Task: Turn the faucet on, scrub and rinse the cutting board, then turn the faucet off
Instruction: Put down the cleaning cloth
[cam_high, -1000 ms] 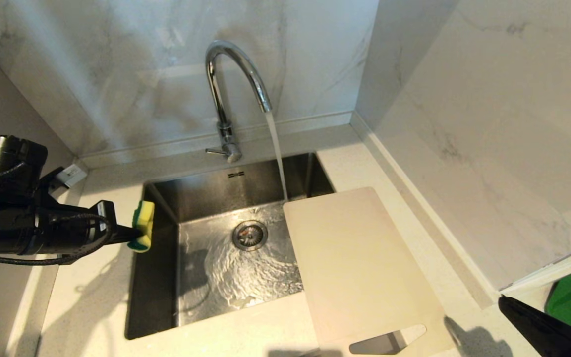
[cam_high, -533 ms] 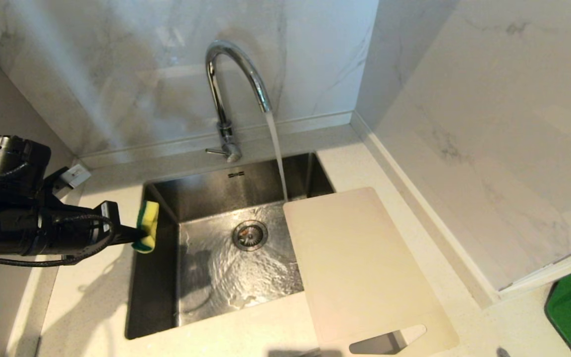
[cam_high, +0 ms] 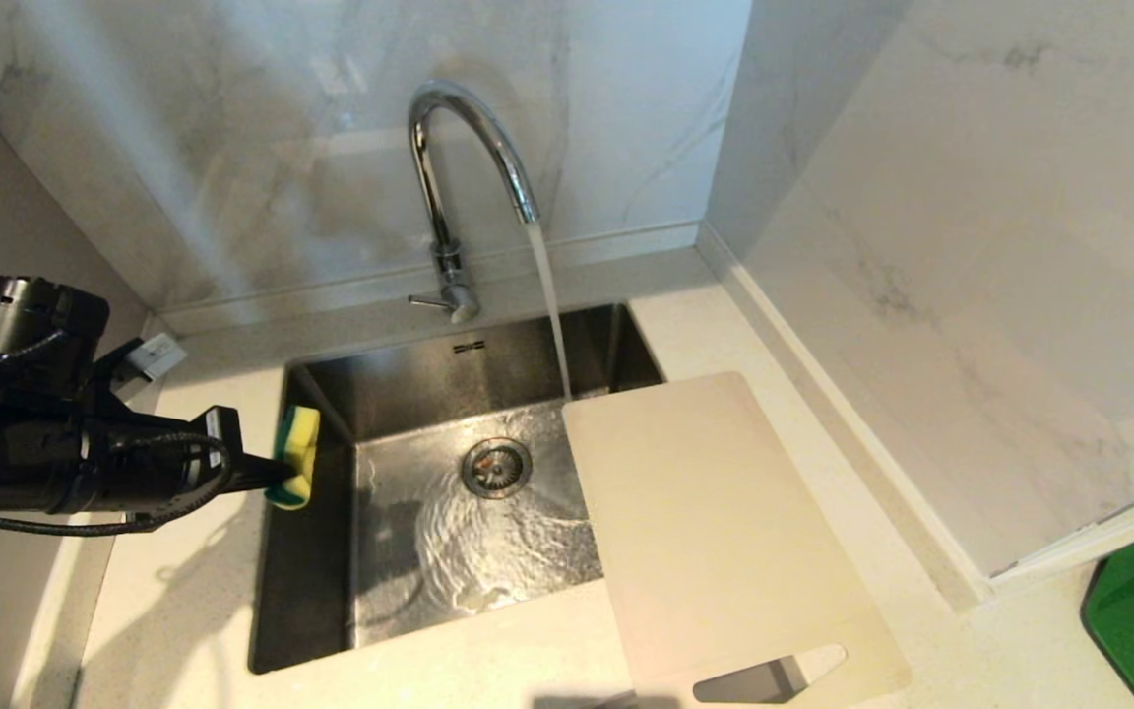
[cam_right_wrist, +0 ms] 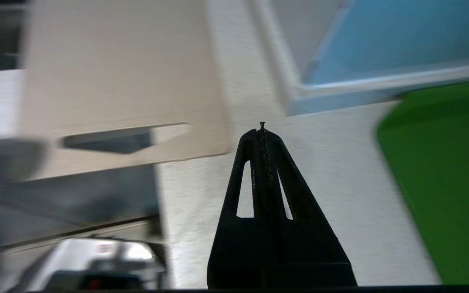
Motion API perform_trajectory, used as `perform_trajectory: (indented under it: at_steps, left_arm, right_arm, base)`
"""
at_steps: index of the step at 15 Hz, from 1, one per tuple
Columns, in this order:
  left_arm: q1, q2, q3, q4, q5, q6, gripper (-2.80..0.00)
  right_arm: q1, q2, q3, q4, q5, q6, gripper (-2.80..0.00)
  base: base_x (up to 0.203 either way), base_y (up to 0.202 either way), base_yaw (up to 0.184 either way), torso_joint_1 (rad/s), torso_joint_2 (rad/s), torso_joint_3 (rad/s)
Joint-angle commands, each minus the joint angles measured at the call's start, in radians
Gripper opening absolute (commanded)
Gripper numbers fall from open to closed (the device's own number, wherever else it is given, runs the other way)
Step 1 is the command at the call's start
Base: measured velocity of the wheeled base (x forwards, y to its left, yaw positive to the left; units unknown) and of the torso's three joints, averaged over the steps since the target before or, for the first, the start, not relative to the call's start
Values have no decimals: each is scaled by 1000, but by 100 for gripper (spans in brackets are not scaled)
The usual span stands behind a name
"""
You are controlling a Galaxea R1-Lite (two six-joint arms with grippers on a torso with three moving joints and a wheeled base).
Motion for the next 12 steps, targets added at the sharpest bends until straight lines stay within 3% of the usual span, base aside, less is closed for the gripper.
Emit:
perform_trajectory:
  at_steps: [1, 2, 8, 12]
  left_arm:
    - [0, 4, 1, 0, 3, 0, -280]
    - [0, 6, 1, 1, 2, 1, -280]
    - [-27, 53, -1, -26, 10, 3, -280]
    - [-28, 54, -2, -27, 25, 4, -280]
  right_arm:
    - [1, -127, -1, 107, 90, 53, -280]
    - [3, -148, -13, 158, 91, 71, -280]
    - [4, -248, -13, 154, 84, 100, -280]
    - [4, -248, 9, 165, 35, 55, -280]
  base:
    - [0, 0, 0, 0, 0, 0]
    - [0, 0, 0, 0, 0, 0]
    - [0, 0, 0, 0, 0, 0]
    - [0, 0, 0, 0, 0, 0]
